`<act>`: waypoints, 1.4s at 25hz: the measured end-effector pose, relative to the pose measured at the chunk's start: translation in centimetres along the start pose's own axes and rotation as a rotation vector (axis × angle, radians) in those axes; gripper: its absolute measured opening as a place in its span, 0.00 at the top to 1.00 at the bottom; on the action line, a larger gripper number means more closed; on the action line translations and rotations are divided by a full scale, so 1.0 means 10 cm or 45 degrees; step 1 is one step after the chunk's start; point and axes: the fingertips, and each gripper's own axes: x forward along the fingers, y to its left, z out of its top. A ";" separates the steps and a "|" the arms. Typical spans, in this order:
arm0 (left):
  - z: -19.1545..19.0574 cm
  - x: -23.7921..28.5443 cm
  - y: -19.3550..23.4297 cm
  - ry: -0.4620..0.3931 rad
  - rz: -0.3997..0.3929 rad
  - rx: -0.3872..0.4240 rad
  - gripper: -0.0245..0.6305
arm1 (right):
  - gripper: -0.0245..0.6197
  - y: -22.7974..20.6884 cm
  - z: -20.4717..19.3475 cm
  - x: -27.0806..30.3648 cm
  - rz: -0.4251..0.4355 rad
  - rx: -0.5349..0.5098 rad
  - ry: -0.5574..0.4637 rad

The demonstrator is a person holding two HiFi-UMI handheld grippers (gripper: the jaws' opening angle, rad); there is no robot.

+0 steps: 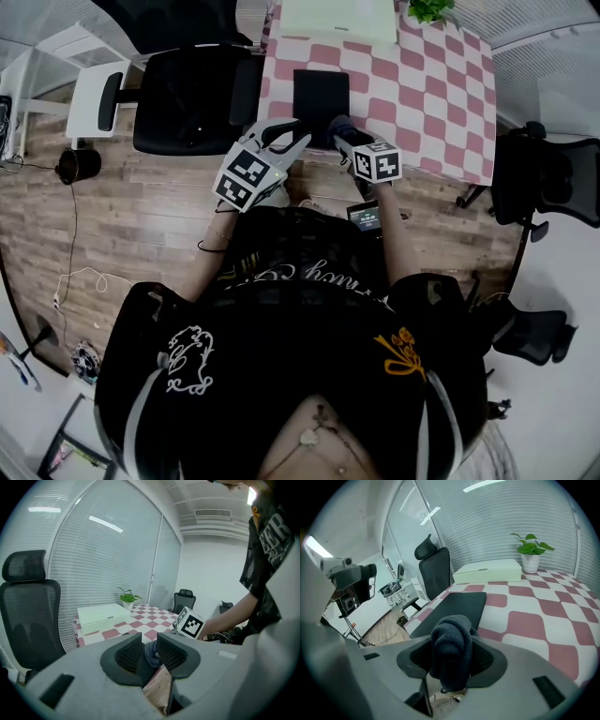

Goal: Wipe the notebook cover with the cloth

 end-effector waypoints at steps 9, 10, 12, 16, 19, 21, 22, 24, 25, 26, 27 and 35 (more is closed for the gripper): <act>-0.01 -0.06 -0.15 0.013 0.042 0.002 0.81 | 0.70 -0.13 -0.05 -0.13 -0.047 0.044 -0.015; -0.01 -0.07 -0.17 0.011 0.050 0.002 0.81 | 0.70 -0.11 -0.03 -0.16 -0.053 0.028 -0.021; -0.02 -0.11 -0.21 0.007 0.063 0.004 0.81 | 0.70 -0.04 0.03 -0.23 -0.045 0.009 -0.060; -0.04 -0.16 -0.33 0.007 0.085 0.012 0.81 | 0.70 0.13 0.23 -0.49 -0.007 0.014 -0.201; -0.05 -0.18 -0.46 0.011 0.103 0.022 0.81 | 0.70 0.22 0.34 -0.76 0.003 0.035 -0.308; -0.06 -0.21 -0.57 0.016 0.118 0.022 0.81 | 0.70 0.29 0.36 -0.94 0.011 0.049 -0.367; -0.06 -0.22 -0.63 0.014 0.125 0.021 0.81 | 0.70 0.34 0.35 -1.03 0.017 0.056 -0.391; -0.06 -0.24 -0.76 0.000 0.137 0.018 0.81 | 0.70 0.42 0.31 -1.19 0.033 0.069 -0.429; -0.07 -0.26 -0.83 -0.005 0.141 0.016 0.81 | 0.70 0.46 0.27 -1.27 0.041 0.075 -0.444; -0.09 -0.27 -0.90 -0.006 0.145 0.015 0.81 | 0.70 0.50 0.23 -1.34 0.050 0.082 -0.456; -0.11 -0.29 -0.97 -0.004 0.147 0.016 0.81 | 0.70 0.54 0.19 -1.40 0.058 0.089 -0.466; -0.29 -0.35 -1.44 0.051 0.130 0.021 0.81 | 0.70 0.79 -0.18 -1.70 0.097 0.118 -0.486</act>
